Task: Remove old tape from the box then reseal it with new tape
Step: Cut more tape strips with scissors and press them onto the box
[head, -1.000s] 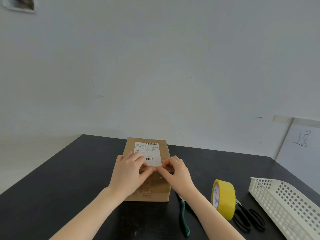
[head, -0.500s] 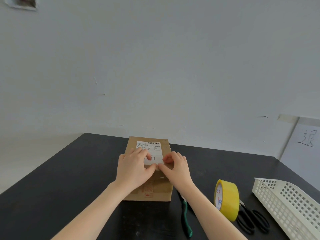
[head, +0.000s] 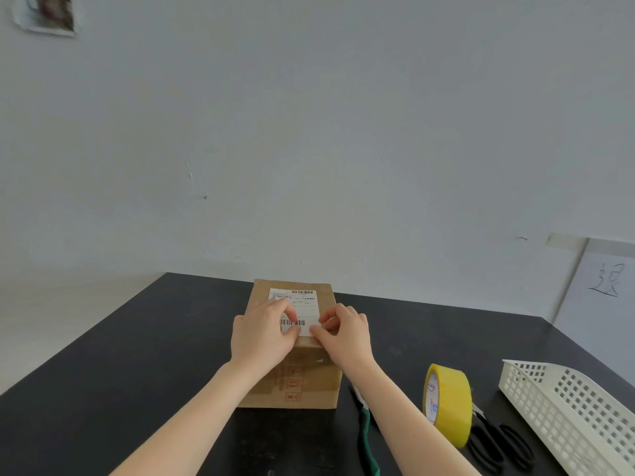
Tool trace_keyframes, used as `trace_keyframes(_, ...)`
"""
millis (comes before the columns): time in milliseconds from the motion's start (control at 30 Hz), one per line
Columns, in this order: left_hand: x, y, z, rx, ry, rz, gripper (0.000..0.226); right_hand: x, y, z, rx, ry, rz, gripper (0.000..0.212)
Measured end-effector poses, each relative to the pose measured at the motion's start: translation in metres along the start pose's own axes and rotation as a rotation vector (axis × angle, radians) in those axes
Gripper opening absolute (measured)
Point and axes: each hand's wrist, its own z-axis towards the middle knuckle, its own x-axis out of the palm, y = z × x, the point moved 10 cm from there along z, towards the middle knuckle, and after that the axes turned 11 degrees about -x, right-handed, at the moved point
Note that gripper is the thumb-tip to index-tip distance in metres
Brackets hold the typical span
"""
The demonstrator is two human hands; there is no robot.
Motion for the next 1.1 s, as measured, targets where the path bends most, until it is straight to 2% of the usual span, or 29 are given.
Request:
trace_keyframes(133,-0.003,0.004,-0.004,0.017,-0.004,-0.043,0.009,-0.001,-0.004,-0.004,0.005,0.051,0.098,0.018)
trace_keyframes(233,-0.002,0.003,-0.005,-0.005,0.016,-0.039,0.024,0.0,-0.004,-0.008,-0.018,0.099,0.133,0.029)
trace_keyframes(300,-0.001,0.001,-0.003,-0.02,0.021,-0.03,0.027,0.0,-0.004,-0.006,-0.021,0.101,0.112,0.027)
trace_keyframes(467,0.0,0.001,0.0,-0.043,0.006,-0.029,0.016,0.0,-0.001,-0.004,-0.022,0.109,0.099,0.021)
trace_keyframes(600,-0.001,0.005,-0.002,0.005,0.01,-0.055,0.009,0.0,-0.005,-0.013,-0.033,0.253,0.236,0.038)
trace_keyframes(700,-0.002,0.009,-0.002,0.02,0.038,-0.081,0.008,0.002,-0.006,-0.016,-0.097,0.337,0.127,0.051)
trace_keyframes(833,-0.001,0.009,-0.003,0.017,0.049,-0.088,0.008,0.002,0.003,-0.015,-0.203,0.28,-0.01,0.05)
trace_keyframes(1100,-0.003,0.008,-0.004,0.031,0.046,-0.096,0.005,-0.001,0.006,-0.015,-0.237,0.276,-0.018,0.049)
